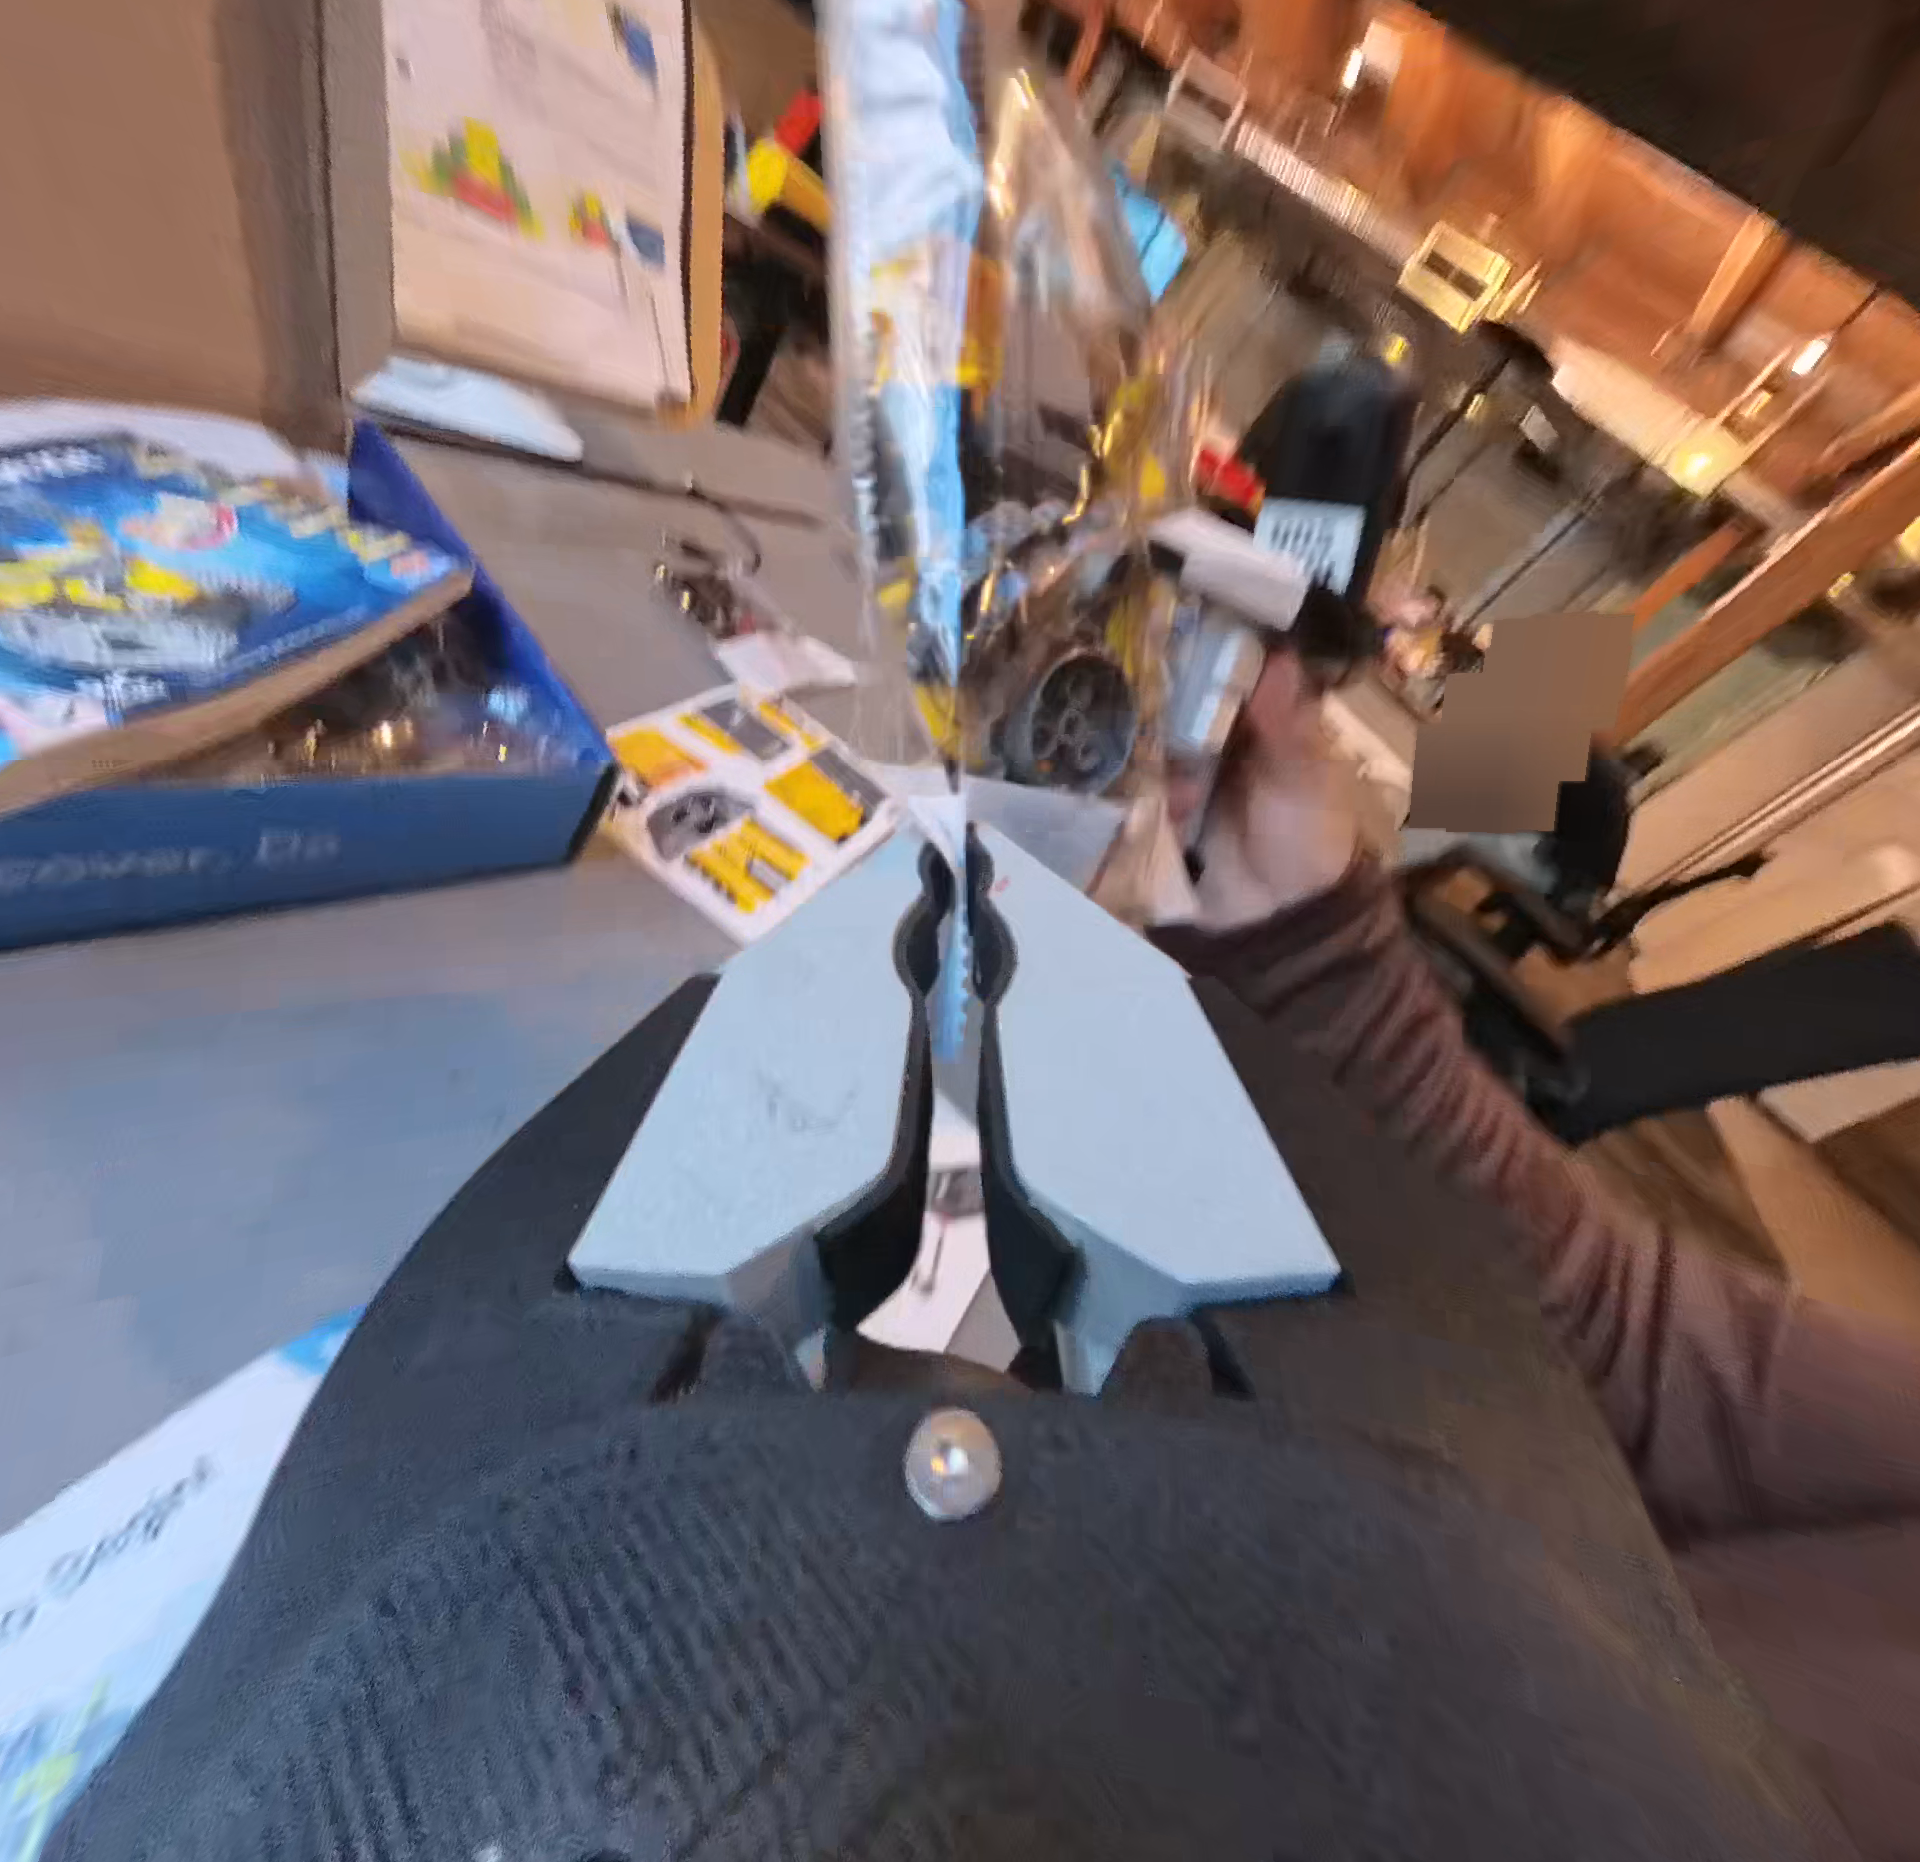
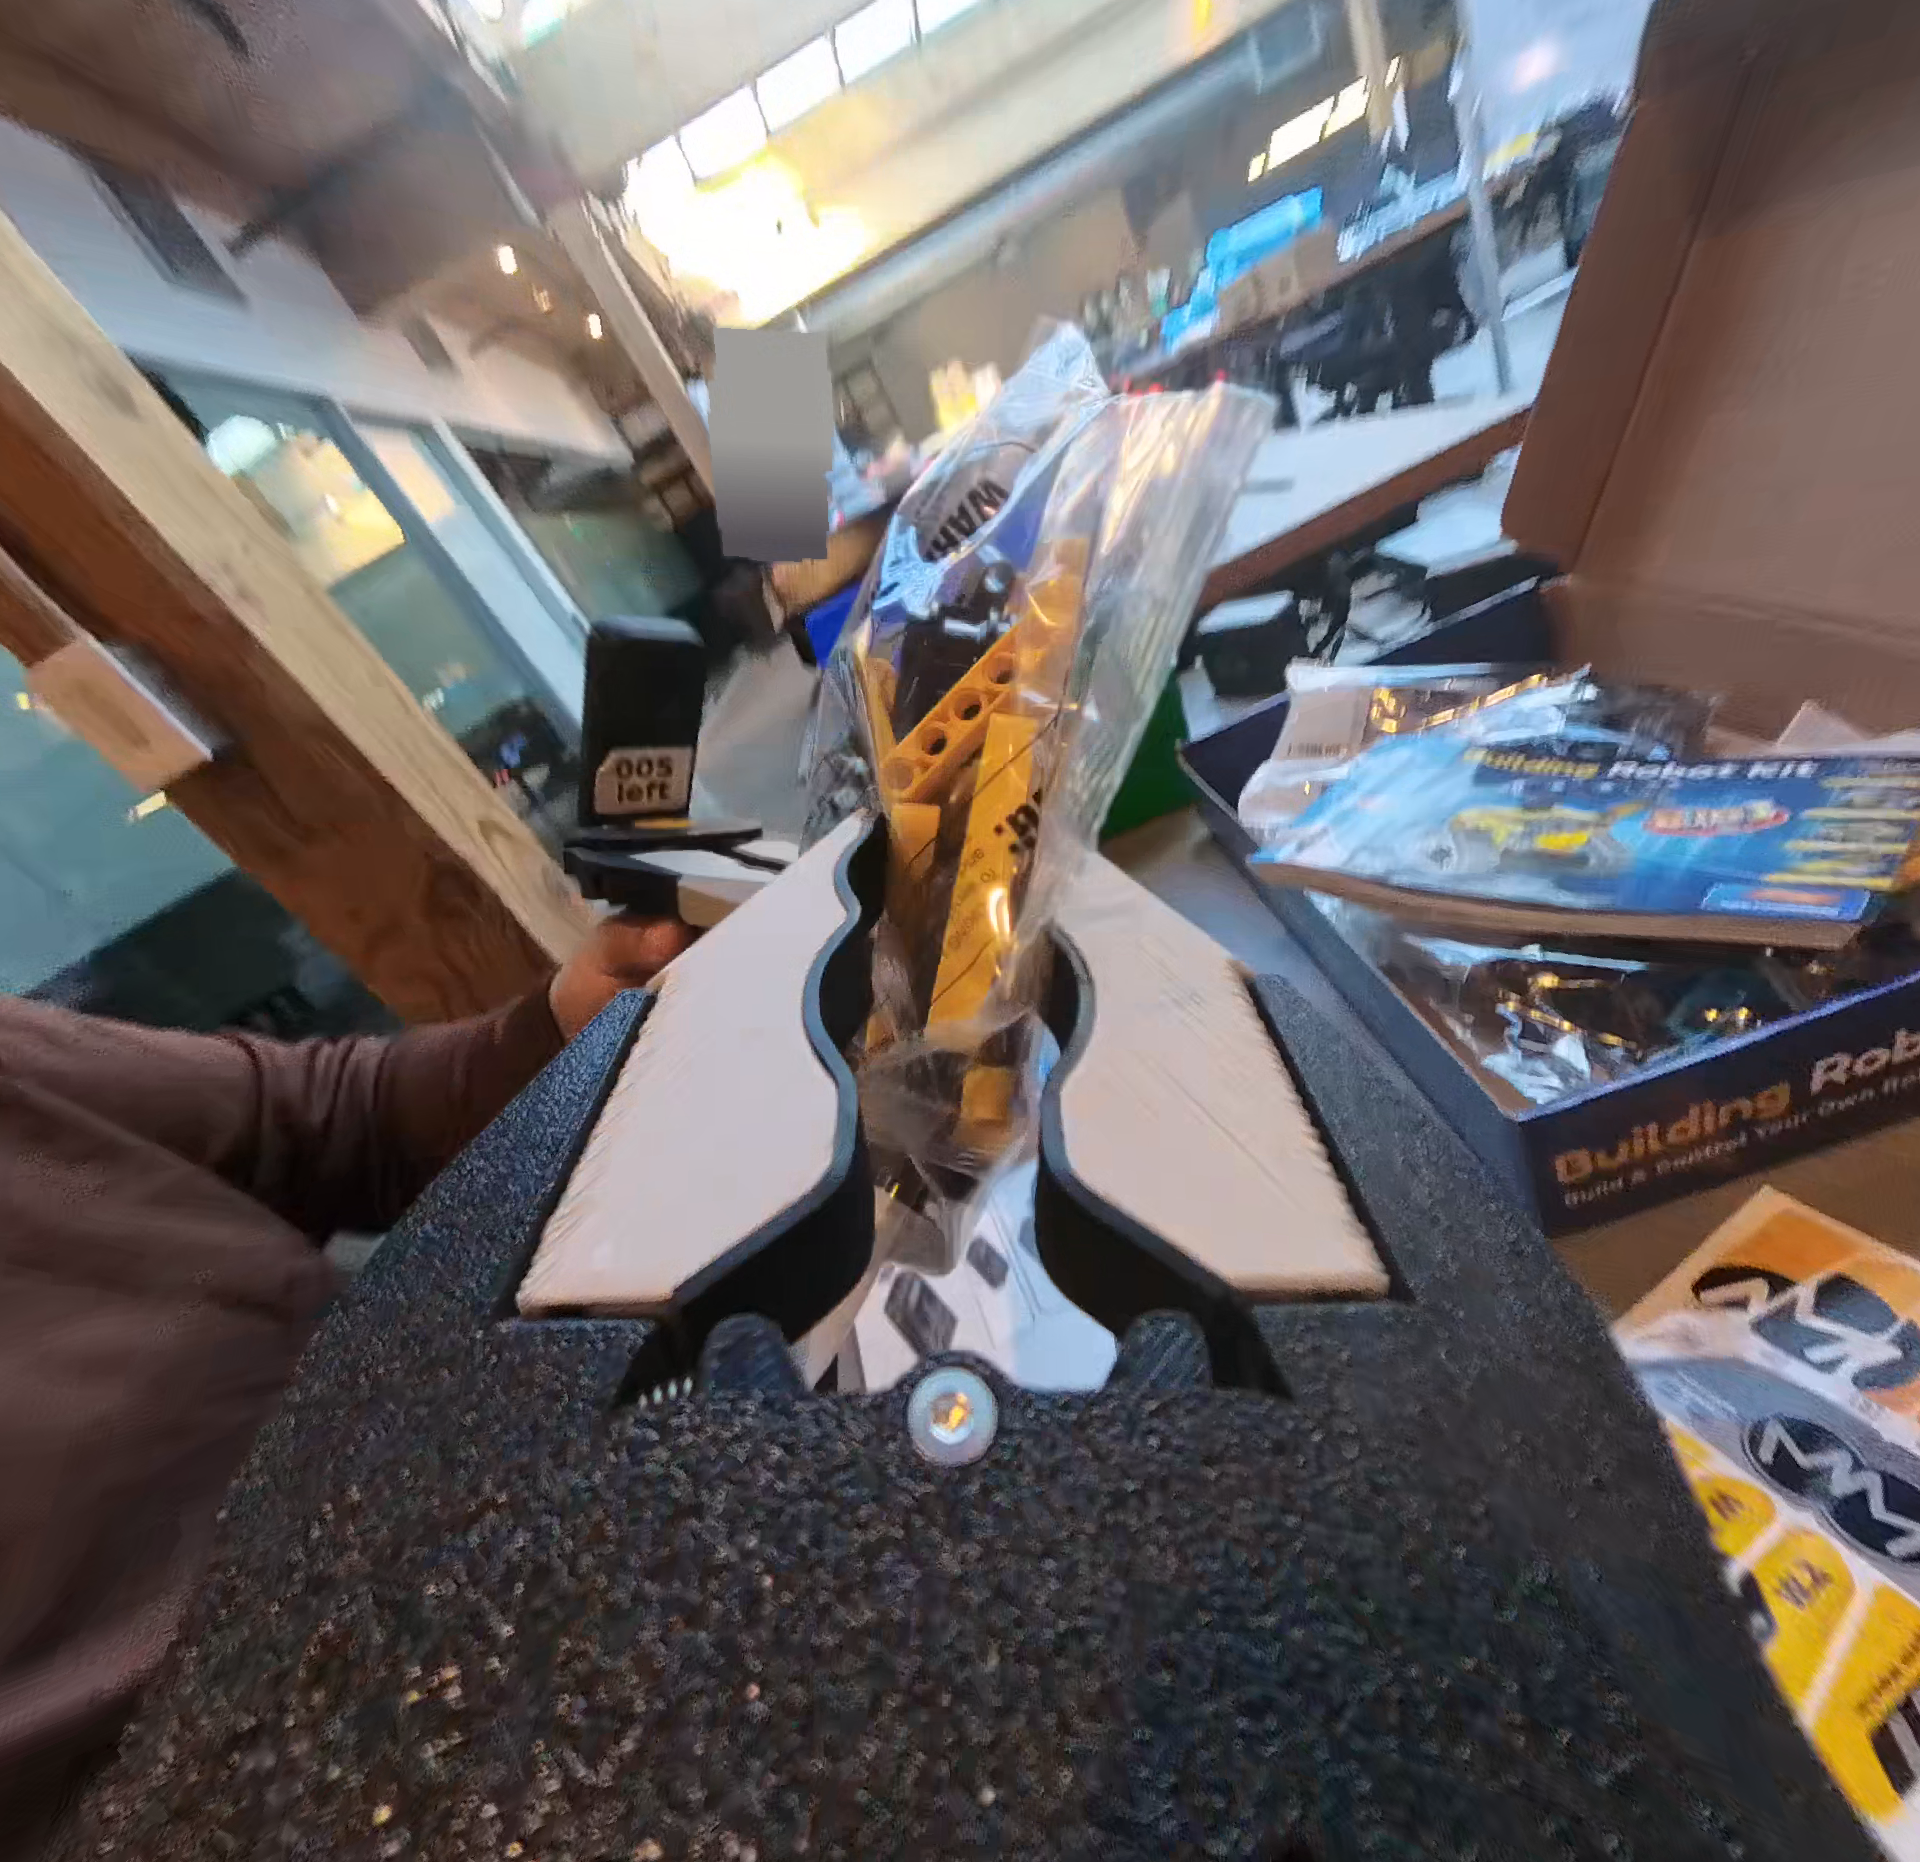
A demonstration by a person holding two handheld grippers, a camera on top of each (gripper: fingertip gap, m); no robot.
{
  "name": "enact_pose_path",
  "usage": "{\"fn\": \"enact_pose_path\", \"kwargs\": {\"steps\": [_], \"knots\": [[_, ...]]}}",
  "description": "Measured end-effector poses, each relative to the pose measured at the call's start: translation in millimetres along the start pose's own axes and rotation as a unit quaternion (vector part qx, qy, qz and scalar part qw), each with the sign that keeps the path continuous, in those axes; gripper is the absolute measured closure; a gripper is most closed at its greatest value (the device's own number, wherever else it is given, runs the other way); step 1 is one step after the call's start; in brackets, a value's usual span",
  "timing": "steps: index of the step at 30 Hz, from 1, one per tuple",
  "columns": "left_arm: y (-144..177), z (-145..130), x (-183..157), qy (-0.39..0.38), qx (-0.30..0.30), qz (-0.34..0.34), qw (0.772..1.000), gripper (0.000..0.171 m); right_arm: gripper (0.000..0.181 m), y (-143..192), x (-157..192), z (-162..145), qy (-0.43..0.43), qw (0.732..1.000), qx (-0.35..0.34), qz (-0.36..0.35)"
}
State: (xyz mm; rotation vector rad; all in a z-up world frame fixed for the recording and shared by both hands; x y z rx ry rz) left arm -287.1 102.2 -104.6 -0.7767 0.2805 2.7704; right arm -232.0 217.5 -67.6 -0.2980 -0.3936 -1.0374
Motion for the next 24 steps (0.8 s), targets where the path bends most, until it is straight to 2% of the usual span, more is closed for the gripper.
{"fn": "enact_pose_path", "kwargs": {"steps": [2, 3, 6, 11, 15, 19, 20, 21, 22, 24], "knots": [[1.4, -21.6, 1.4, -0.031, 0.043, 0.003, 0.999, 0.170, 0.158, -1.8, -0.3, -8.3, 0.003, 0.999, 0.041, 0.005], [2.5, -29.9, 1.9, -0.040, 0.062, -0.001, 0.997, 0.163, 0.158, -1.9, 0.2, -11.2, 0.002, 0.998, 0.054, 0.013], [4.9, -49.0, 8.3, -0.054, 0.108, -0.014, 0.993, 0.121, 0.157, 0.6, 2.2, -15.0, -0.021, 0.996, 0.081, 0.042], [1.6, -47.0, 21.6, -0.009, 0.085, -0.062, 0.994, 0.099, 0.158, 1.9, 4.4, -31.0, -0.028, 0.988, 0.142, 0.056], [-7.1, -32.1, 31.9, 0.030, 0.032, -0.112, 0.993, 0.091, 0.158, -2.3, 14.5, -38.9, -0.042, 0.981, 0.167, 0.088], [-13.5, -34.0, 11.0, 0.078, 0.042, -0.223, 0.971, 0.093, 0.158, -4.6, 24.8, -42.2, -0.045, 0.975, 0.184, 0.114], [-14.3, -36.2, 2.9, 0.075, 0.047, -0.244, 0.966, 0.099, 0.158, -5.3, 25.0, -42.7, -0.045, 0.975, 0.185, 0.112], [-16.0, -39.3, -3.2, 0.063, 0.052, -0.250, 0.965, 0.114, 0.158, -6.0, 24.8, -43.5, -0.045, 0.975, 0.187, 0.110], [-20.0, -42.5, -3.2, 0.048, 0.054, -0.229, 0.971, 0.131, 0.158, -6.3, 25.5, -44.0, -0.046, 0.975, 0.188, 0.112], [-22.7, -43.3, -8.0, 0.027, 0.041, -0.216, 0.975, 0.140, 0.157, -5.4, 23.5, -42.1, -0.050, 0.976, 0.183, 0.107]]}}
Point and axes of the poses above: each gripper's, where its closed fingertips meet, y back along the fingers, z out of its top, x = y × z across the jaws, the point moved 3 cm from there along y, back along the fingers, and after that the axes turned 1 degree about x, right-handed, at the moved point
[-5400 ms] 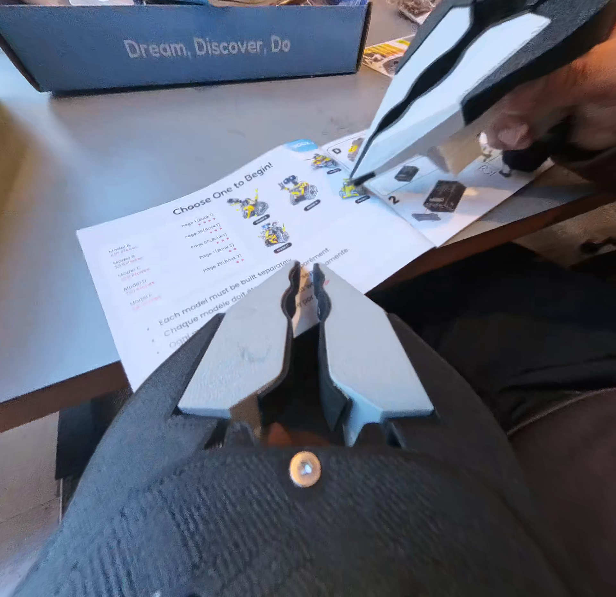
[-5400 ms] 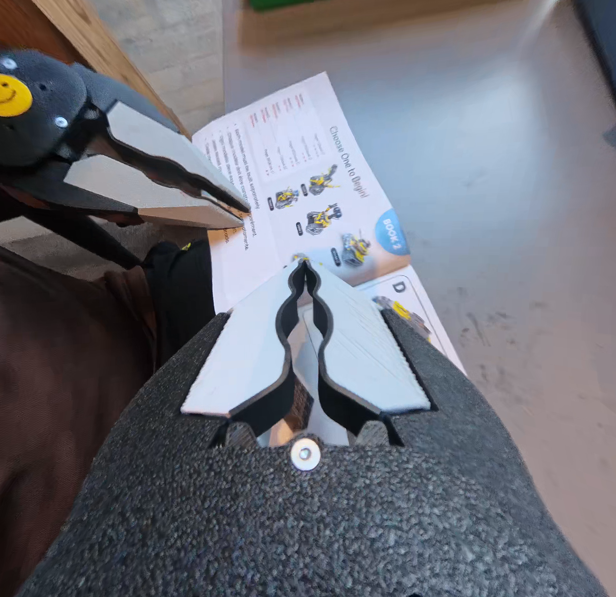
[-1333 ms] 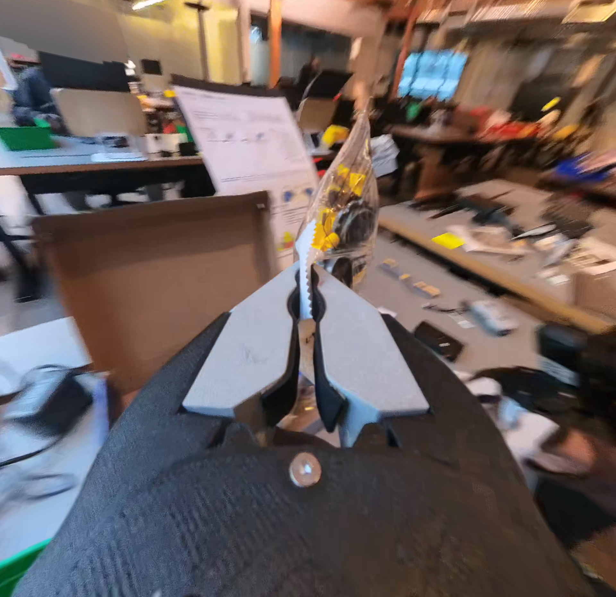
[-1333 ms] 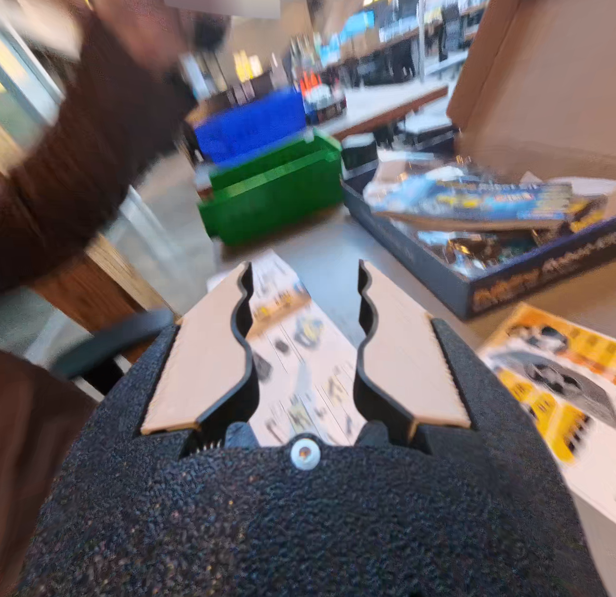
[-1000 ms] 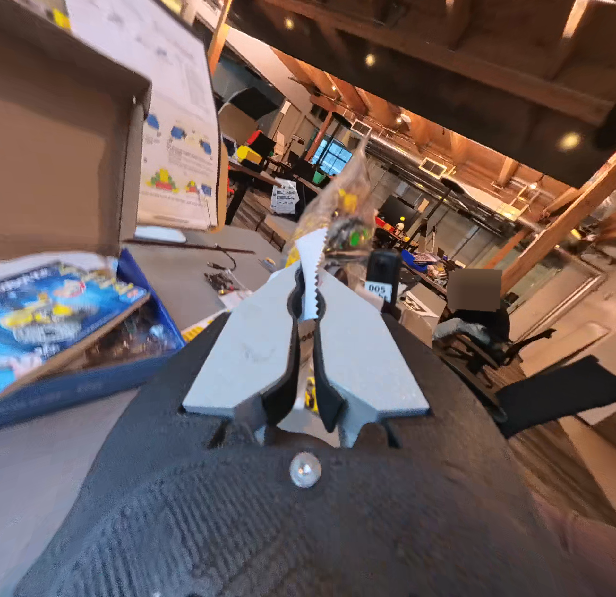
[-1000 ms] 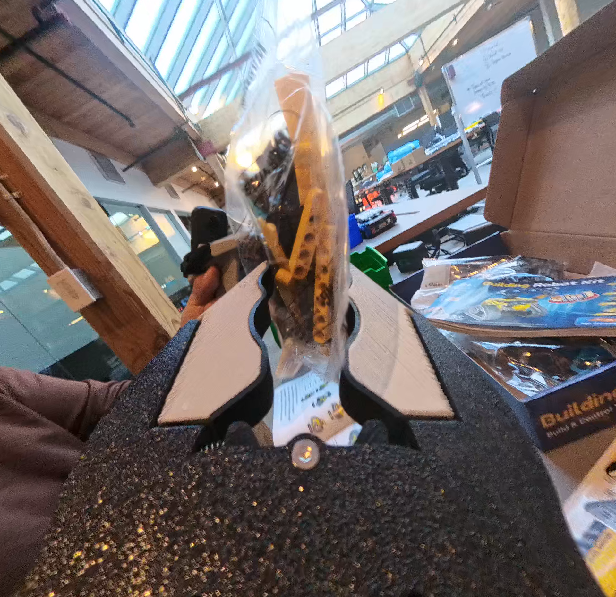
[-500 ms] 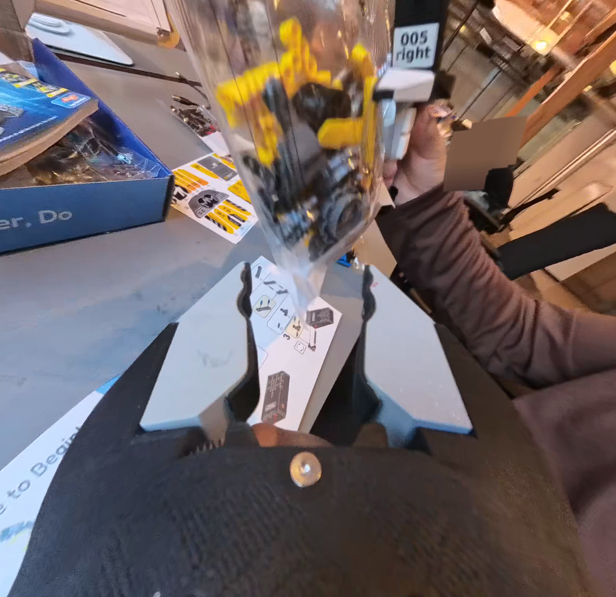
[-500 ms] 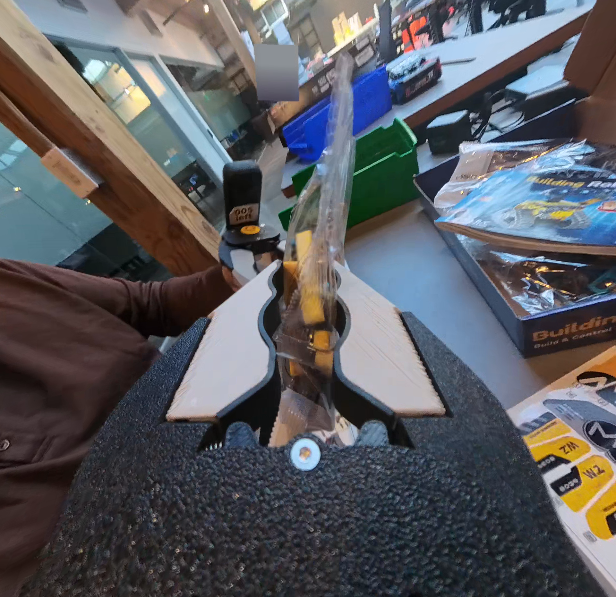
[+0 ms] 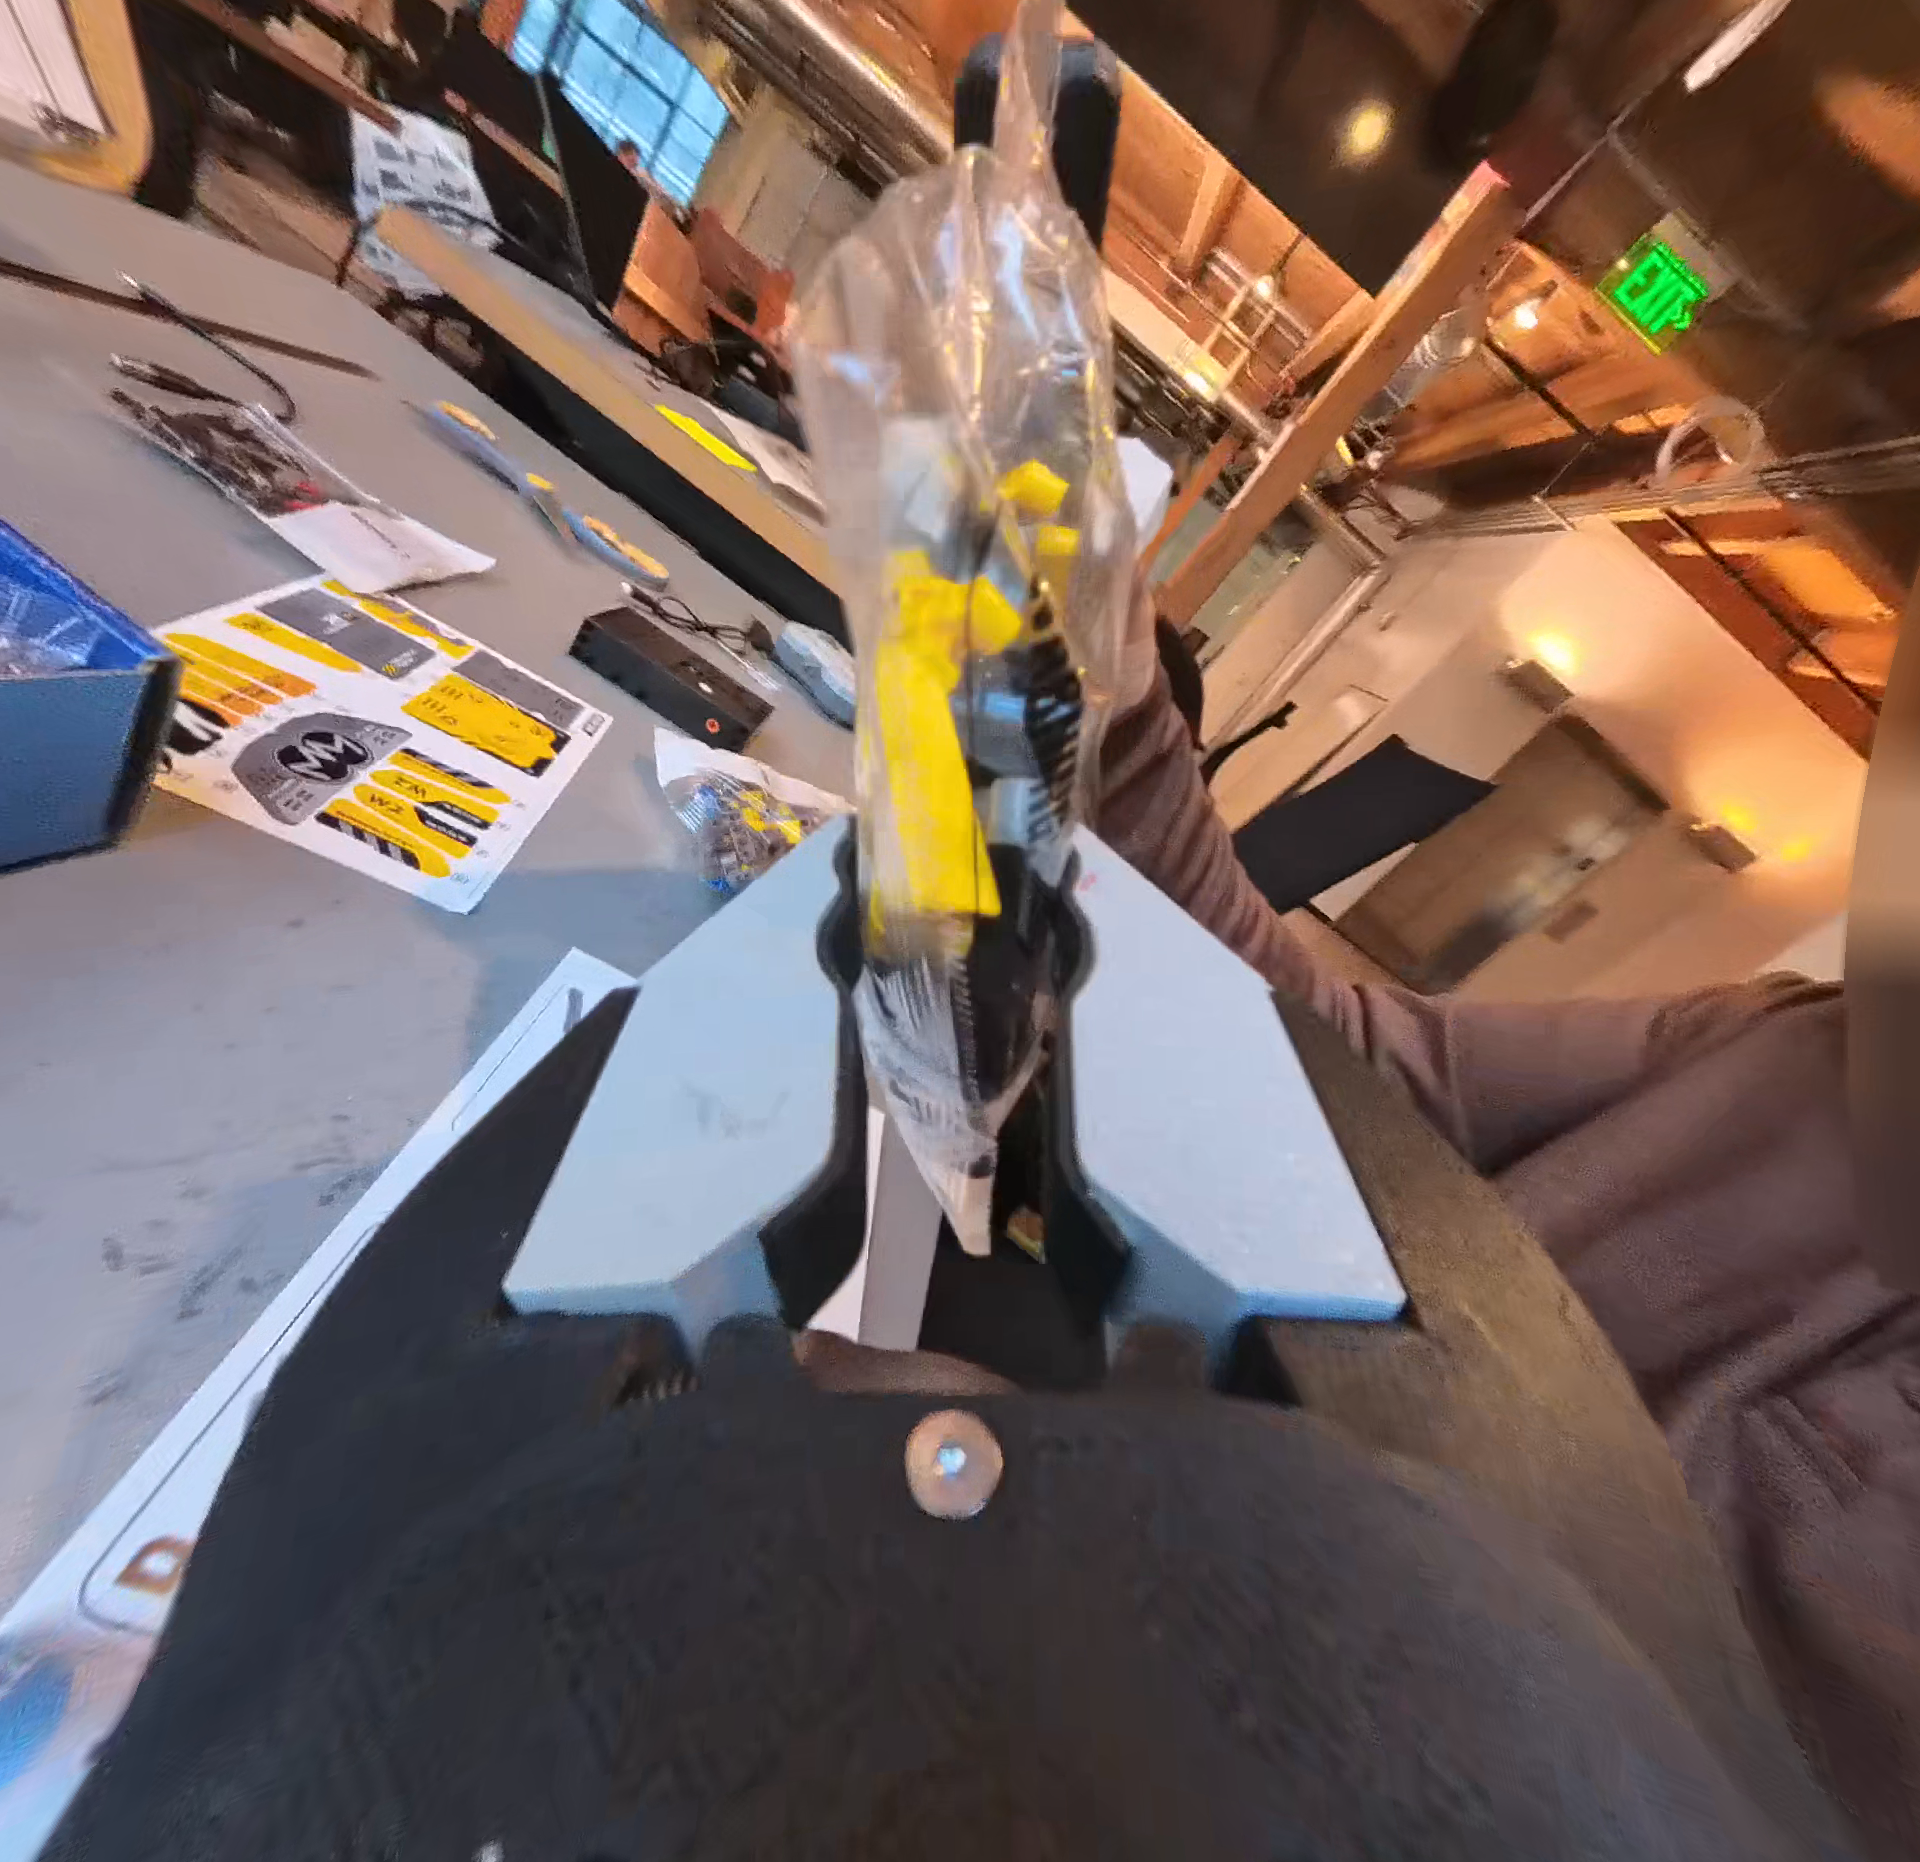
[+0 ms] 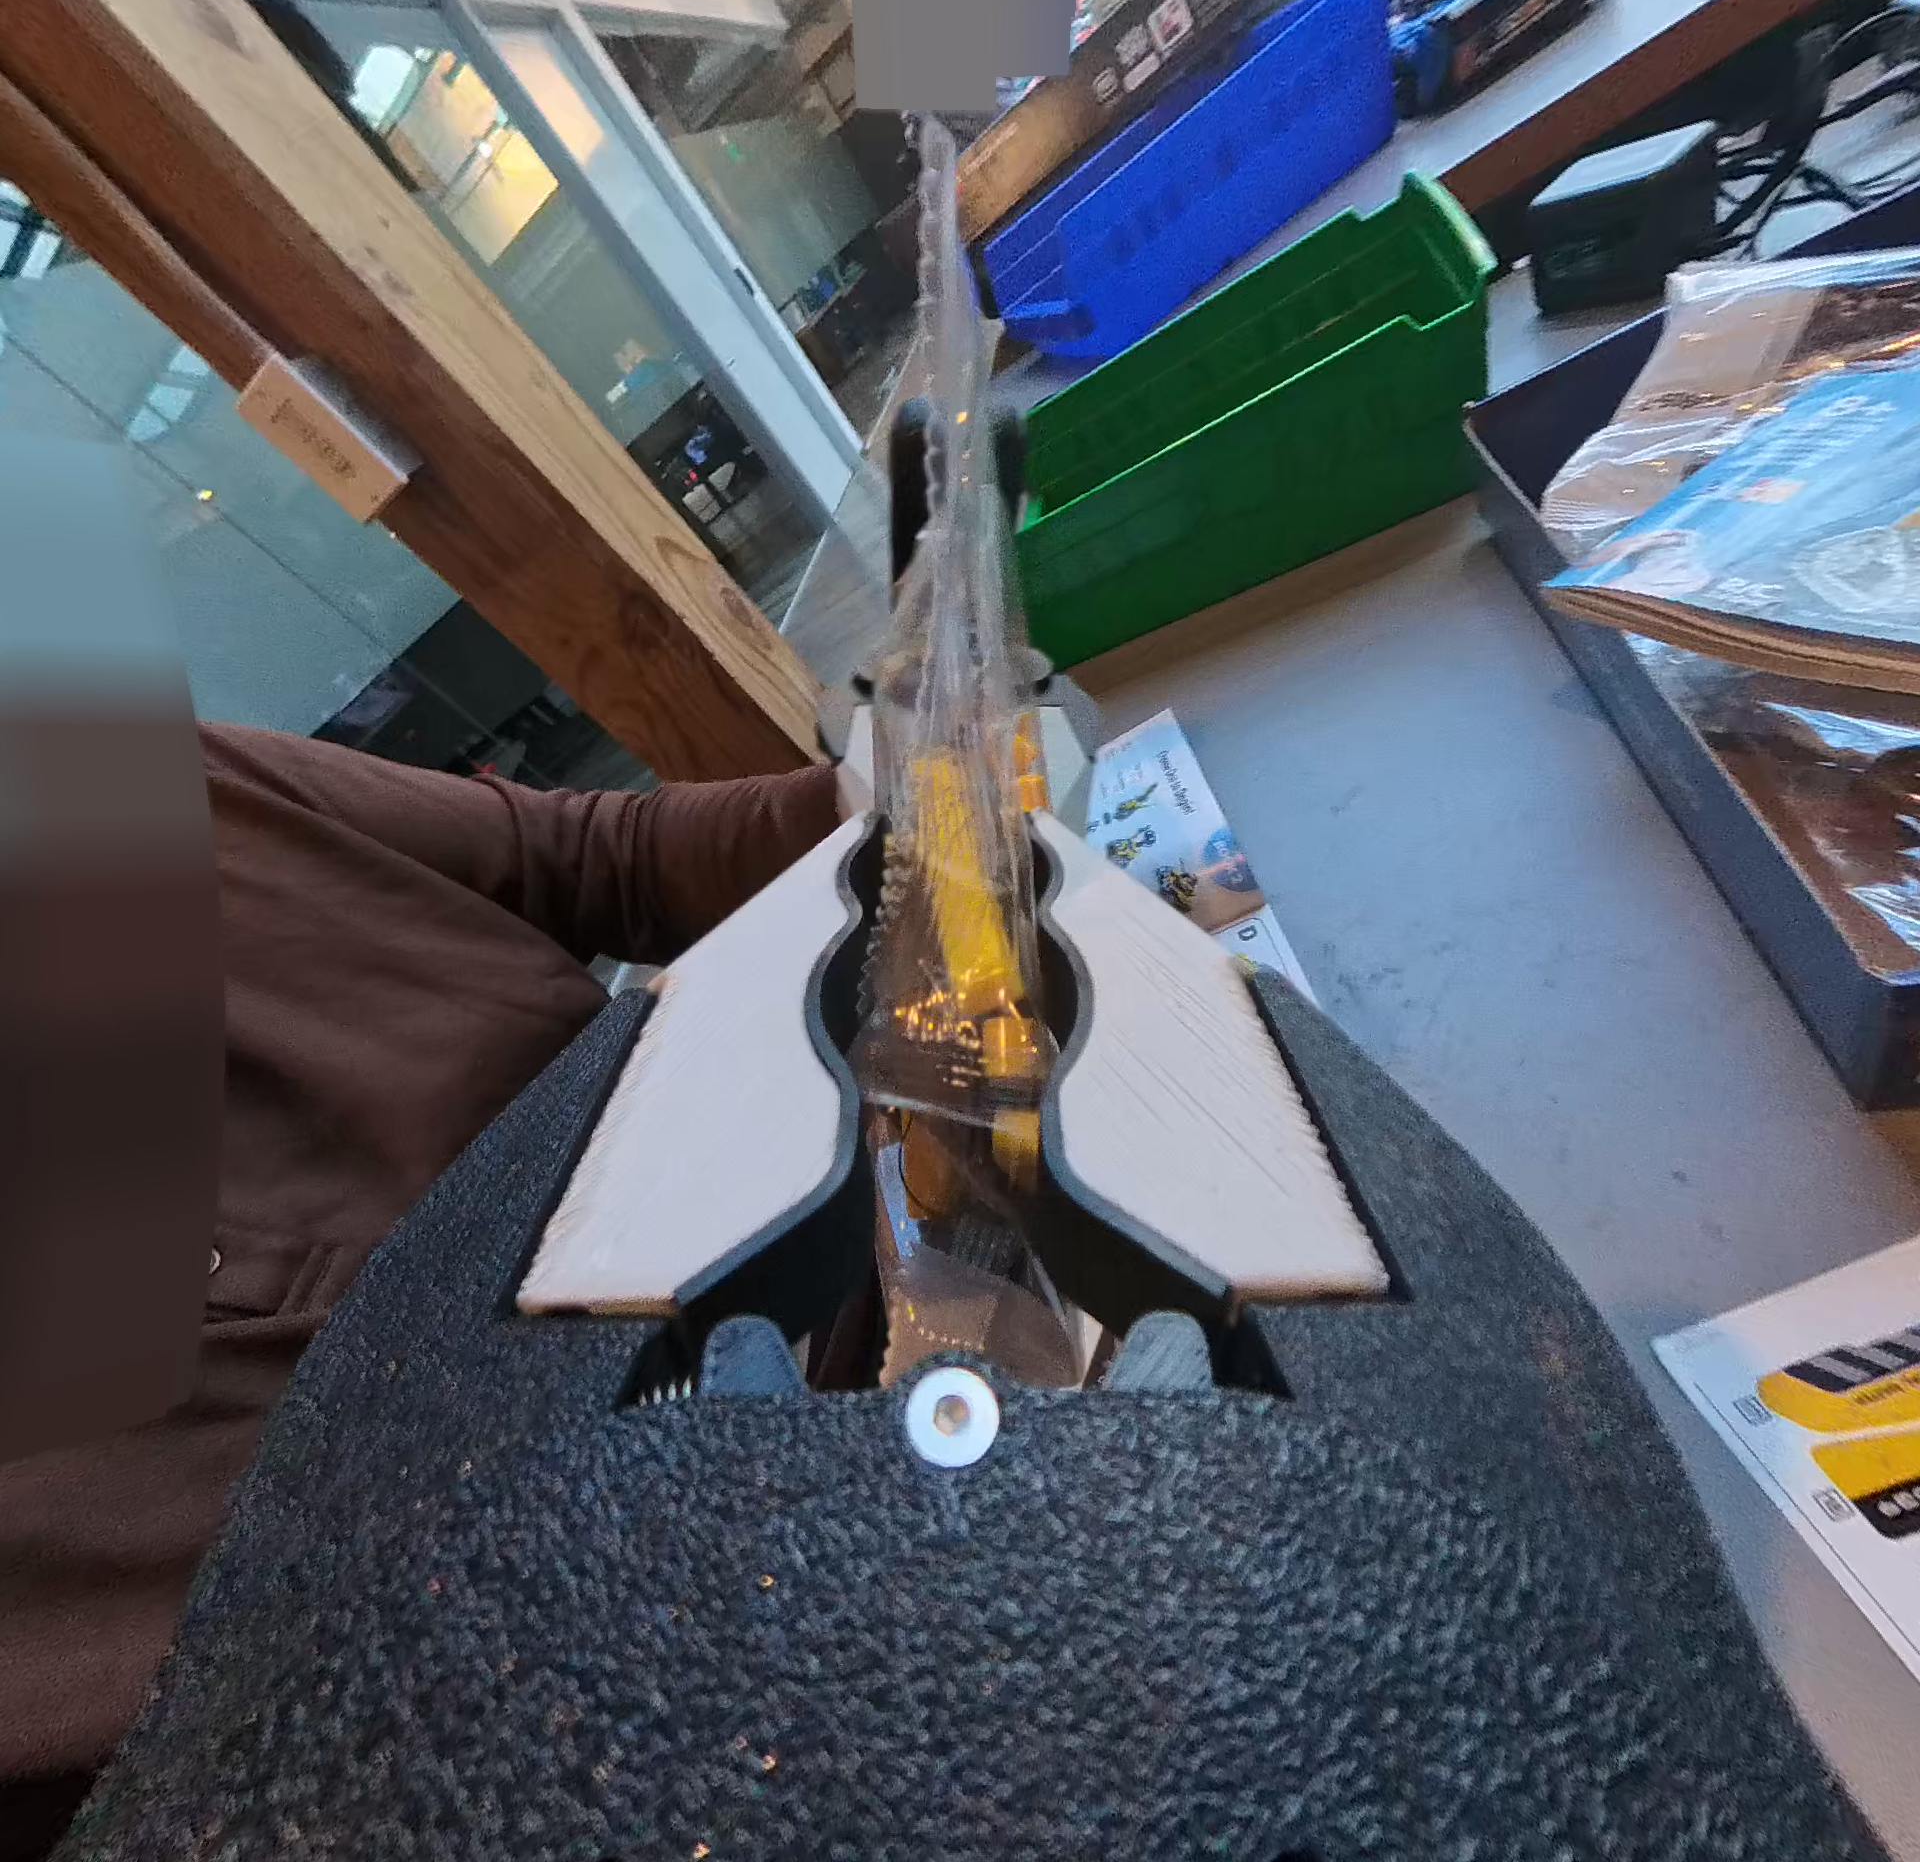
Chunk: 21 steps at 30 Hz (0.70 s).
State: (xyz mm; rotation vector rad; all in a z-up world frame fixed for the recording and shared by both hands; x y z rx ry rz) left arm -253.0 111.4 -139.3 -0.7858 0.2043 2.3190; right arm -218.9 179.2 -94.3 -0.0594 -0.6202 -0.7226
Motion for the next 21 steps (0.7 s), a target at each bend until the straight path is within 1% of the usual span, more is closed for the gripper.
{"fn": "enact_pose_path", "kwargs": {"steps": [3, 5, 6, 8, 10, 12, 15, 19, 20, 21], "knots": [[-3.8, 1.8, -10.2, -0.031, -0.021, 0.016, 0.999, 0.140, 0.157, 13.2, -0.9, 8.6, -0.012, 0.999, -0.033, 0.006], [-4.2, 3.8, -15.9, -0.052, -0.031, 0.025, 0.998, 0.140, 0.155, 29.9, 0.5, 19.3, -0.020, 0.997, -0.074, 0.015], [-3.3, 6.2, -18.2, -0.054, -0.040, 0.027, 0.997, 0.141, 0.151, 39.4, 0.5, 23.9, -0.023, 0.995, -0.092, 0.014], [0.0, 12.2, -20.8, -0.057, -0.061, 0.032, 0.996, 0.141, 0.146, 57.0, -0.4, 29.6, -0.021, 0.993, -0.118, 0.003], [4.3, 19.2, -20.5, -0.055, -0.083, 0.042, 0.994, 0.141, 0.143, 70.1, -2.1, 30.2, -0.009, 0.992, -0.124, -0.021], [9.2, 25.7, -20.6, -0.051, -0.107, 0.047, 0.992, 0.141, 0.135, 77.4, -0.9, 28.2, 0.005, 0.992, -0.116, -0.039], [16.9, 32.9, -22.5, -0.049, -0.138, 0.049, 0.988, 0.141, 0.125, 77.2, 5.5, 25.0, 0.020, 0.994, -0.102, -0.038], [24.6, 39.2, -26.5, -0.049, -0.170, 0.041, 0.983, 0.141, 0.105, 52.9, -0.8, 13.2, 0.006, 0.997, -0.056, -0.050], [25.1, 40.0, -26.6, -0.047, -0.173, 0.042, 0.983, 0.141, 0.106, 46.2, -2.0, 11.3, 0.005, 0.998, -0.048, -0.051], [25.8, 40.8, -26.2, -0.048, -0.174, 0.046, 0.983, 0.141, 0.114, 40.2, -0.6, 10.6, 0.007, 0.998, -0.044, -0.045]]}}
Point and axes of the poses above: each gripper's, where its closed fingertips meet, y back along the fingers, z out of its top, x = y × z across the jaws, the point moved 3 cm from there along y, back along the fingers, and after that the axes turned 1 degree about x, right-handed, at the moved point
